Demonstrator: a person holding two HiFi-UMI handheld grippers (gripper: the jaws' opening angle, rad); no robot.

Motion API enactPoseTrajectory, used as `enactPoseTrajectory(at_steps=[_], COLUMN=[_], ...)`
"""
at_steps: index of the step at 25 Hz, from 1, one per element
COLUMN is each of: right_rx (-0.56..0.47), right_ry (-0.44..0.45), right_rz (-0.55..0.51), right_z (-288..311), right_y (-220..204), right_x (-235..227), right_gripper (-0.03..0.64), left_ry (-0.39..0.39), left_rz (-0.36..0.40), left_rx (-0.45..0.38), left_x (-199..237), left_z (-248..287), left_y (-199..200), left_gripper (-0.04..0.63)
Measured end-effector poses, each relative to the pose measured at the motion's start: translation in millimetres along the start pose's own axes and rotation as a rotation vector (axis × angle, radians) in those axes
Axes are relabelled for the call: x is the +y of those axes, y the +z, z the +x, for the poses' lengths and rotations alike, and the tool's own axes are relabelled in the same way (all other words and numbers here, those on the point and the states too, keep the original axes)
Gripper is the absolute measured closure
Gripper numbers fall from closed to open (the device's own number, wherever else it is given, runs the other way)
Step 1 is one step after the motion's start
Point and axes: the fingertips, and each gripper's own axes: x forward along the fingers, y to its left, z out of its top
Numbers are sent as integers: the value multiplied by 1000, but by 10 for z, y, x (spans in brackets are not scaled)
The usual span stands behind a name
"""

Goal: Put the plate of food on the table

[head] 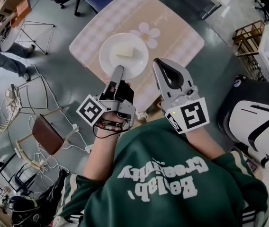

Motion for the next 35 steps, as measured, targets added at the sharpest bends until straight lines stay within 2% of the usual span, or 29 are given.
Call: enactPoseTrajectory(at_steps=[8,14,19,26,30,35], right_rx=[15,49,77,108,139,166], right_ry=[59,104,145,200,226,232], right_rz=[-15,-16,-12,5,19,51], right_z=[372,672,918,1159,1405,1593], right_y=[27,-100,-280,-552,-771,-981], right_x=[-290,-625,-902,-1005,-1269,-1494], right_gripper=[603,603,603,604,604,604], left_ry=[4,32,56,85,127,158], left_rz=[-13,-44,-44,-38,10,-11], left_rx=[-37,-58,-81,-104,-102,-108], left_x=[39,249,455,777,1018,1300], left_z=[334,714,1034,1200,1517,1744], left_y=[112,153,218,319,367,368], left_gripper=[566,566,566,567,566,566])
